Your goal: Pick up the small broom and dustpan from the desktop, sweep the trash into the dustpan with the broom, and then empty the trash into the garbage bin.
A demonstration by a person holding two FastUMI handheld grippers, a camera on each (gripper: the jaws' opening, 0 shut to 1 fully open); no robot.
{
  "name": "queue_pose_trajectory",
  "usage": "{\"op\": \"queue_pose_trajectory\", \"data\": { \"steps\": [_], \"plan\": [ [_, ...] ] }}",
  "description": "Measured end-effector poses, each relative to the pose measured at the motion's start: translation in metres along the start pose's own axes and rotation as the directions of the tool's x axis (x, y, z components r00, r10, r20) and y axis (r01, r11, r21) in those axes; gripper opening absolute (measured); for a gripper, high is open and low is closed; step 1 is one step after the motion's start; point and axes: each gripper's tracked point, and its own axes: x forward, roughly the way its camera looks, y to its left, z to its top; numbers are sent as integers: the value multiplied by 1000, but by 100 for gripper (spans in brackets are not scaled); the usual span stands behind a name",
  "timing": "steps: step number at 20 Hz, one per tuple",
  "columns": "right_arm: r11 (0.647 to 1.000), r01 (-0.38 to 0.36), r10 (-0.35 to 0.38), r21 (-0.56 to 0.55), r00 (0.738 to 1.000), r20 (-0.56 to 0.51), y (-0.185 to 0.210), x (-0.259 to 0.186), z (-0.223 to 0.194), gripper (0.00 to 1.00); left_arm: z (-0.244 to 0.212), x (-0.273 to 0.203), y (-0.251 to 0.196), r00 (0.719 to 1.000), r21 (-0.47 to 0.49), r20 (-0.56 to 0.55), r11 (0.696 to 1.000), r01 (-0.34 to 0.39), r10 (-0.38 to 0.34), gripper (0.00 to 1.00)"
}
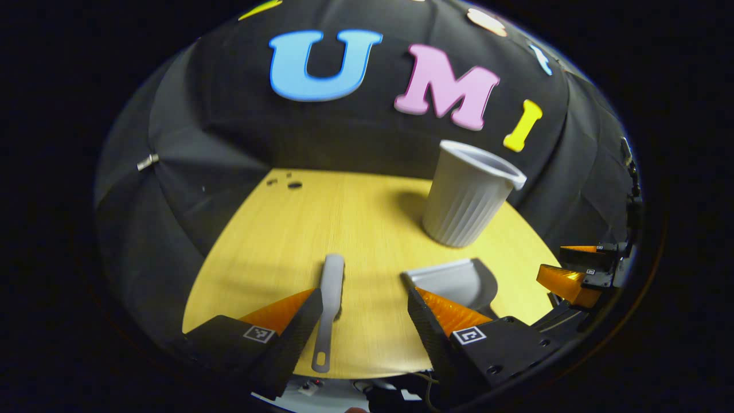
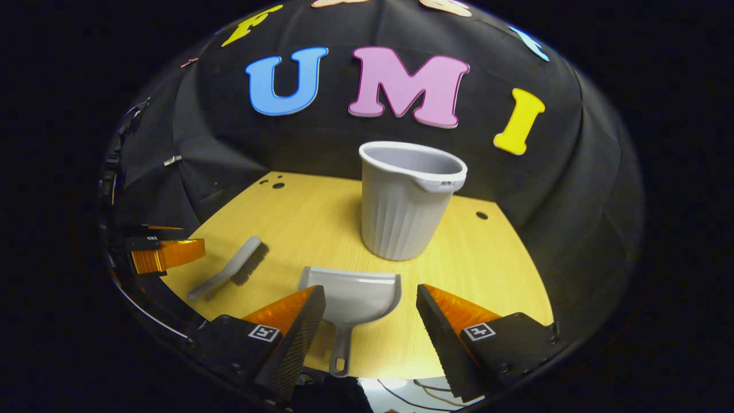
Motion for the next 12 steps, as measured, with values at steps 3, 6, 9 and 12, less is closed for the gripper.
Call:
{"op": "queue_pose_trajectory", "data": {
  "steps": [3,6,9,12],
  "plan": [
    [999,20,-17,-26,994,111,-6,-29,31,99,40,-39,-16,988,79,156,997,-17,5,96],
    [1000,17,-13,-17,980,196,-3,-55,46,98,68,-79,-36,961,133,276,991,-33,-6,96],
    [998,22,-39,66,962,271,-7,-81,54,98,77,-105,-53,935,119,355,992,-35,-10,96],
    [993,28,-61,111,950,308,-9,-92,54,98,78,-126,-64,917,107,398,994,-39,-6,96]
  ]
}}
